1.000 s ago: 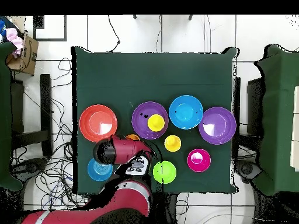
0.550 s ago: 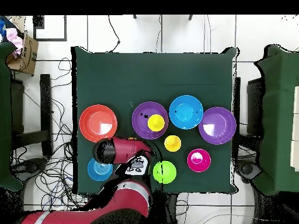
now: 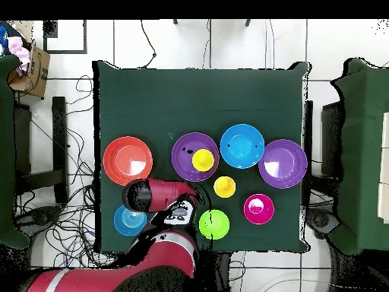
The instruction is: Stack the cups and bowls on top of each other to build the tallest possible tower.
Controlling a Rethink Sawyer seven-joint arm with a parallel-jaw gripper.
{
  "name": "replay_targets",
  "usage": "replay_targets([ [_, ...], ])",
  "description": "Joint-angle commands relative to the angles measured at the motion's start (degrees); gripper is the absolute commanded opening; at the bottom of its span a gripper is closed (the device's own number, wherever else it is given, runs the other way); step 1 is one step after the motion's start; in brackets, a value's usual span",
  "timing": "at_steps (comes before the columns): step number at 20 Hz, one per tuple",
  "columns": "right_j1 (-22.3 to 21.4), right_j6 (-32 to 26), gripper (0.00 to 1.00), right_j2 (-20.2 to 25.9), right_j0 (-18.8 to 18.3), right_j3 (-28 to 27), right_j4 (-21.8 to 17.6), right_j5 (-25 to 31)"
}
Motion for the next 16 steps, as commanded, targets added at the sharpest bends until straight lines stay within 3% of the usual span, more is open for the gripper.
replay_targets([
  [1, 2.56, 5.72, 0.00, 5.99, -0.26, -4.18, 0.26, 0.67],
  [16, -10.87, 6.79, 0.00, 4.45, 2.08, 1.62, 1.39, 12.39],
])
